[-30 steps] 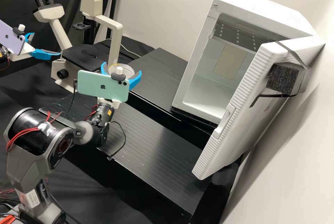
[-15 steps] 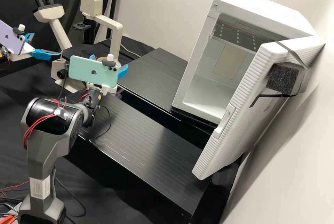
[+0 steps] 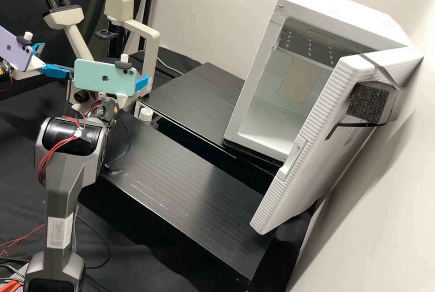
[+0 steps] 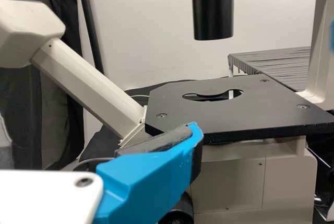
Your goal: Take out the petri dish and place it under the microscope.
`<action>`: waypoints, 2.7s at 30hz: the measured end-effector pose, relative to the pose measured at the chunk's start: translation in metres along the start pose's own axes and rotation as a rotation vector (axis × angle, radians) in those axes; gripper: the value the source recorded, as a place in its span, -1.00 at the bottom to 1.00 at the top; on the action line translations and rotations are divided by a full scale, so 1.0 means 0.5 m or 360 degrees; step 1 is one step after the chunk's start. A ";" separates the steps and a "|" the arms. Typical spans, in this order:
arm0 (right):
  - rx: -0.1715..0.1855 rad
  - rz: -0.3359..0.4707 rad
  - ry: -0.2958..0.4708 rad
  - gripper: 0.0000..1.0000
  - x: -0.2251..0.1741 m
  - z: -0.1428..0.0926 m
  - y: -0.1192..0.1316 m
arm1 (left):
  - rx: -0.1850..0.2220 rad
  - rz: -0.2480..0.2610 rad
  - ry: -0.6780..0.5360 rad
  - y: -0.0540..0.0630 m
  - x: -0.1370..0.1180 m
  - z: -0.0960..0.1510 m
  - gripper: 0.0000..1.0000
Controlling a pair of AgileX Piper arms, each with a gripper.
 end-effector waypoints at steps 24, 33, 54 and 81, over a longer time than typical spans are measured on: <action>-0.0034 -0.0063 -0.0031 -1.00 0.101 -0.052 -0.039 | 0.0000 0.0000 0.0000 0.000 0.000 0.000 1.00; -0.0132 -0.0149 -0.0098 -1.00 0.150 -0.031 -0.086 | 0.0000 0.0000 0.0000 0.000 0.000 0.000 1.00; 0.0014 -0.0110 -0.0196 -1.00 0.236 -0.026 -0.109 | 0.0000 0.0000 0.0000 0.000 0.000 0.000 1.00; 0.0022 -0.0078 -0.0196 1.00 0.269 -0.012 -0.151 | 0.0000 0.0000 0.0000 0.000 0.000 0.000 1.00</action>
